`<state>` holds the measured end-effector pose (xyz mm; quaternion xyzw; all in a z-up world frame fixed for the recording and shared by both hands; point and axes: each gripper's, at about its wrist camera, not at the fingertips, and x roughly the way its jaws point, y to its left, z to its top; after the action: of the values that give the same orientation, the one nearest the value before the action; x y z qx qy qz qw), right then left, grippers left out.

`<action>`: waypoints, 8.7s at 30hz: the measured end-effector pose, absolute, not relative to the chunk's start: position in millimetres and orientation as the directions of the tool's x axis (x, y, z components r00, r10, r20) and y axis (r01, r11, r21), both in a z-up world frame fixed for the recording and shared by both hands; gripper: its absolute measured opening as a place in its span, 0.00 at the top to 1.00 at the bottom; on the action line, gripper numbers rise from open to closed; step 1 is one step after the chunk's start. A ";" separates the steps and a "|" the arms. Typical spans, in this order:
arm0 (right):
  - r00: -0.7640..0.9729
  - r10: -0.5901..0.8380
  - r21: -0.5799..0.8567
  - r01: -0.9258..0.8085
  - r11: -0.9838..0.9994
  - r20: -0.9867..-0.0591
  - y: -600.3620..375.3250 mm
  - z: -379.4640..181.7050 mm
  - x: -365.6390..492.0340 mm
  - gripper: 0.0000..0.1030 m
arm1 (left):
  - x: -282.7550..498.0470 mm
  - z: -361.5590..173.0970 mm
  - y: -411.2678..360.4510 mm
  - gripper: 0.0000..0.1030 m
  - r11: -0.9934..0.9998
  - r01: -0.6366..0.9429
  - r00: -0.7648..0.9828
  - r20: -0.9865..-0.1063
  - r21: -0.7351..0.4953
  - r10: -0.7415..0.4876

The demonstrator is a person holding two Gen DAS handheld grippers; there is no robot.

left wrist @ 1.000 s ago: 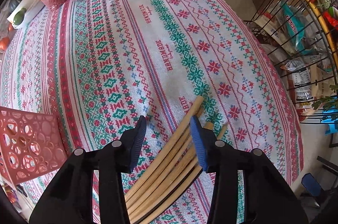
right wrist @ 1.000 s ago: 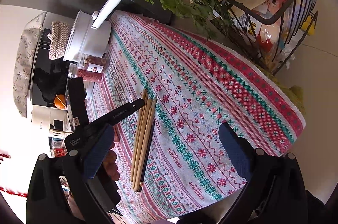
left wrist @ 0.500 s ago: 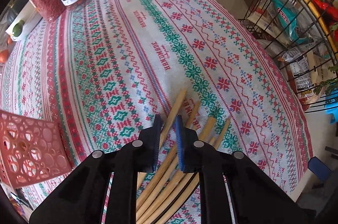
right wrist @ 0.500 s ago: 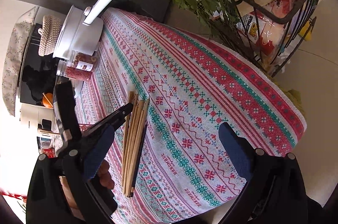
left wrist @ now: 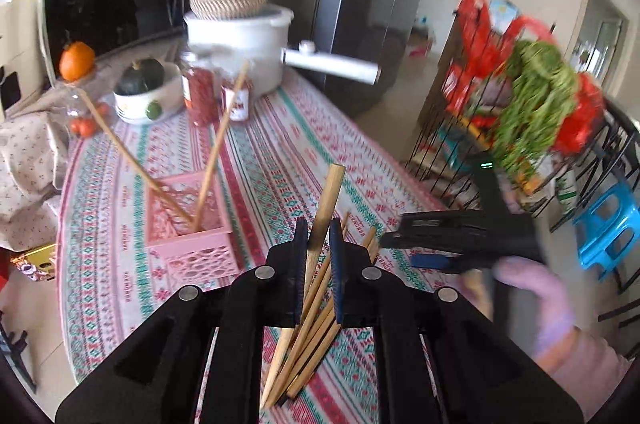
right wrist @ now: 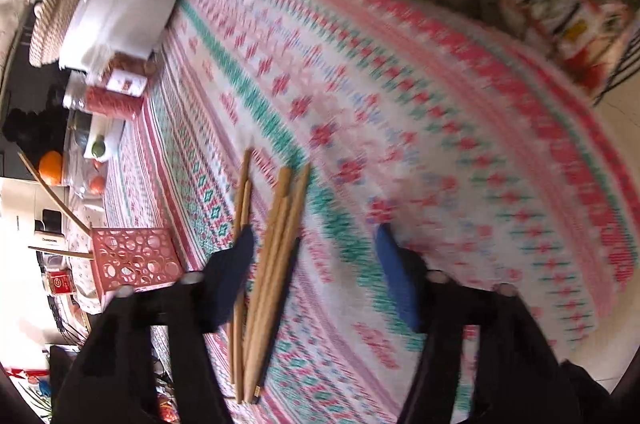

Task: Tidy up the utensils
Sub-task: 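Lift the chopstick upright with the left tool while the right tool grasps another chopstick, then insert both held chopsticks into the pink holder and open both tools, then move the left tool back toward the chopstick pile, then grasp a wooden chopstick from the pile with the left tool and lift it upright, then hold the chopstick upright with the left tool while the right tool grasps another wooden chopstick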

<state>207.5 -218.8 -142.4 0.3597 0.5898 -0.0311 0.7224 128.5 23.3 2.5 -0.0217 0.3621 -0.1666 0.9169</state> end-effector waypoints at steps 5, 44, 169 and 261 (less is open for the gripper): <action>0.320 0.315 0.439 0.468 0.767 -0.893 -204.4 -144.6 214.8 0.66 | 88.8 22.6 46.1 0.93 0.935 0.296 0.743 -0.569 -0.194 -0.353; 0.766 0.264 0.444 0.031 0.896 -0.586 -183.1 -8.4 117.2 0.95 | 50.2 53.0 96.5 0.93 0.948 0.223 0.836 -0.456 -0.228 -0.306; 0.684 0.319 0.620 0.248 0.744 -0.656 -276.1 -27.8 131.2 0.06 | 223.5 -91.2 -62.0 0.07 0.958 0.241 0.352 -0.906 -0.157 -0.236; 0.671 0.287 0.411 0.029 0.911 -0.684 -148.3 -44.8 165.9 0.91 | 69.6 13.7 100.2 0.96 0.914 0.255 0.714 -0.577 -0.315 -0.397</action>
<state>165.9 -148.3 -44.8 0.1977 0.3991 0.0722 0.8924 69.6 100.2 13.7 -0.1068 0.3343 -0.1773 0.9195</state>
